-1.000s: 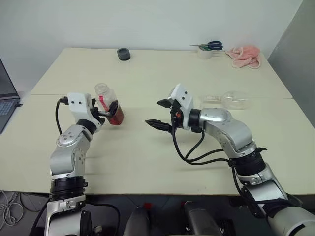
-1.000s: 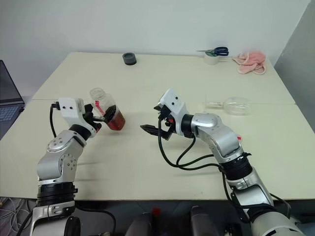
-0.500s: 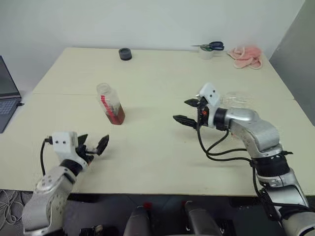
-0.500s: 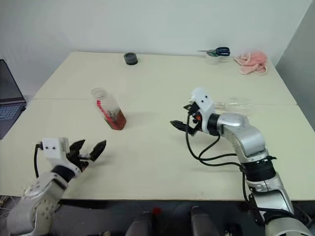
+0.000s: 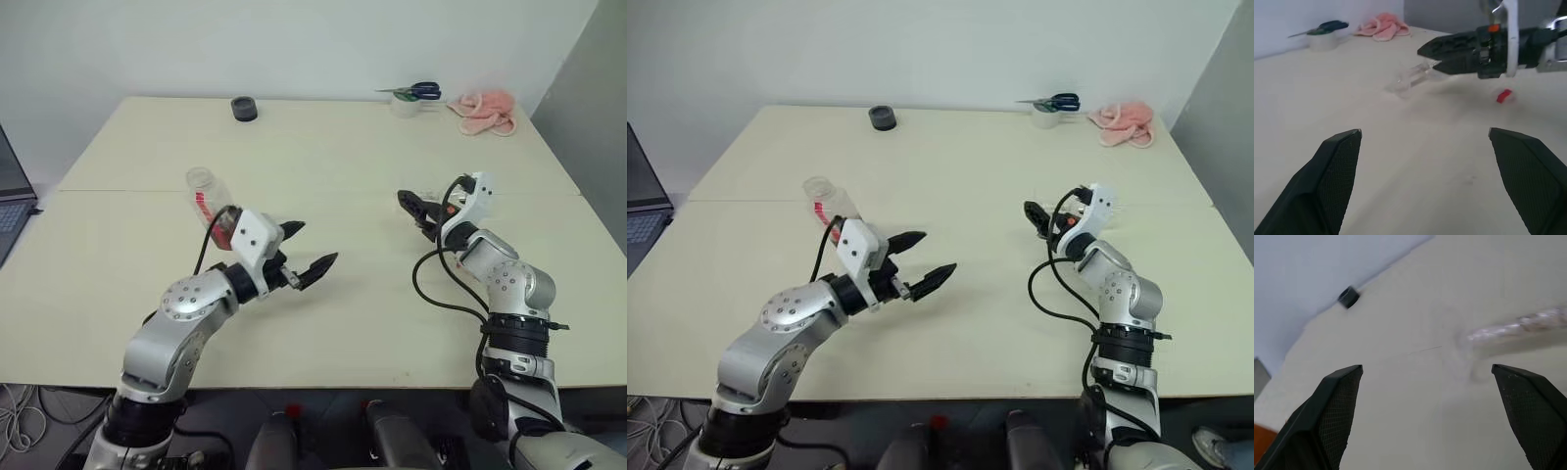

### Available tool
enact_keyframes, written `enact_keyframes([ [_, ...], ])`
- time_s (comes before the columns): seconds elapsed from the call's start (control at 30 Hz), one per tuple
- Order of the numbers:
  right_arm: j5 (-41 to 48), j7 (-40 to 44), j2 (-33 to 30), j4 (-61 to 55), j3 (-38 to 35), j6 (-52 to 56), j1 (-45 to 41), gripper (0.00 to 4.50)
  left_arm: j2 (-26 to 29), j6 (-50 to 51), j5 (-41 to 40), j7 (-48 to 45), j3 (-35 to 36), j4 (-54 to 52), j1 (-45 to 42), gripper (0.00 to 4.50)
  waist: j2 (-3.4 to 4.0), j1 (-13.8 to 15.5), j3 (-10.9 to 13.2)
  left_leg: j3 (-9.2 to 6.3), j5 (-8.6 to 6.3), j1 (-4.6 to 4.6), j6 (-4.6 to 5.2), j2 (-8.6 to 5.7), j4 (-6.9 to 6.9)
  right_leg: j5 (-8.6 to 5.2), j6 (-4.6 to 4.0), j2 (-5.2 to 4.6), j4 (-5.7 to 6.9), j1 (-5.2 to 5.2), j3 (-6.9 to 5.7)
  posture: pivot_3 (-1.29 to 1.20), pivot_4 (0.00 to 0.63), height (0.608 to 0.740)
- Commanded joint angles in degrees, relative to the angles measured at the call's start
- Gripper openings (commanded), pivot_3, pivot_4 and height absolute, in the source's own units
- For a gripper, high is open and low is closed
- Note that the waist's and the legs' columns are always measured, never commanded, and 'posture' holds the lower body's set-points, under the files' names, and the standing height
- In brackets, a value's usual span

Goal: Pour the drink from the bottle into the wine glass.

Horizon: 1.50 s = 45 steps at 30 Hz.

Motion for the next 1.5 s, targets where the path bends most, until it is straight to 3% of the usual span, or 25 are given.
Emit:
enact_keyframes([
  [0.03, 4.7, -4.4, 1.8, 4.2, -5.3, -4.0, -4.7, 4.5, 0.0, -1.2, 1.0, -0.8, -0.1, 0.8, -0.9, 4.45, 0.02, -0.4, 0.0, 0.0, 0.0, -0.02, 0.0, 0.0, -0.01, 0.0, 0.0, 0.01, 0.02, -0.04, 0.0, 0.0, 0.15, 0.74],
  [0.3, 11.6, -7.2, 1.8, 24.3, -14.5, -13.0, -13.7, 4.5, -0.2, -2.4, 2.1, -1.1, 0.5, 1.7, -0.7, 4.45, 0.03, -0.8, 0.0, 0.02, 0.01, -0.03, 0.02, 0.05, 0.03, -0.07, 0.12, 0.08, 0.02, -0.04, 0.03, 0.0, 0.15, 0.74],
  [0.77, 14.8, -6.2, -0.1, 44.8, -19.5, -27.6, -21.0, 4.5, 0.0, -2.0, 3.2, 0.3, 1.2, 0.5, 0.2, 4.45, 0.03, -1.0, 0.0, 0.04, 0.0, -0.02, 0.02, 0.05, 0.03, -0.09, 0.14, 0.09, 0.0, -0.04, 0.05, 0.0, 0.15, 0.74],
  [0.9, 15.4, -5.7, -1.4, 50.8, -20.7, -30.9, -22.3, 3.6, 0.7, -1.6, 3.1, 0.5, 1.7, -0.1, 0.0, 4.5, 0.03, -1.0, 0.0, 0.04, 0.0, -0.03, 0.02, 0.05, 0.04, -0.08, 0.13, 0.09, -0.01, -0.02, 0.06, 0.0, 0.15, 0.74],
  [1.2, 16.2, -6.4, -2.2, 56.1, -21.6, -34.2, -23.0, 0.34, 1.1, -1.4, 3.0, 1.0, 2.1, -0.2, 0.0, 4.5, 0.02, -0.9, 0.0, 0.0, 0.0, 0.08, 0.03, 0.05, 0.06, -0.13, 0.21, 0.09, -0.02, 0.13, 0.02, 0.0, 0.15, 0.74],
  [1.4, 15.8, -3.6, -2.2, 53.4, -19.8, -33.4, -24.6, 0.19, 1.1, -1.6, 3.1, 1.0, 2.1, 0.2, -0.3, 4.5, 0.03, -0.9, 0.0, -0.01, 0.0, 0.13, 0.02, 0.05, 0.07, -0.15, 0.24, 0.09, -0.06, 0.21, 0.01, 0.0, 0.15, 0.74],
  [1.47, 12.6, -0.4, -1.5, 48.5, -15.1, -32.8, -24.8, 0.19, 1.2, -1.9, 3.2, 0.9, 2.2, 0.4, -0.3, 4.5, 0.06, -0.9, 0.0, -0.01, 0.0, 0.1, 0.03, 0.05, 0.06, -0.15, 0.24, 0.09, -0.07, 0.19, 0.02, 0.0, 0.15, 0.74],
  [1.5, 8.7, 2.4, -0.9, 42.7, -9.3, -33.2, -23.9, 0.19, 1.3, -2.3, 3.3, 0.9, 2.7, 0.7, -0.3, 4.5, 0.1, -1.0, 0.1, 0.0, 0.0, 0.08, 0.03, 0.05, 0.05, -0.15, 0.24, 0.09, -0.07, 0.14, 0.03, 0.0, 0.15, 0.74],
])
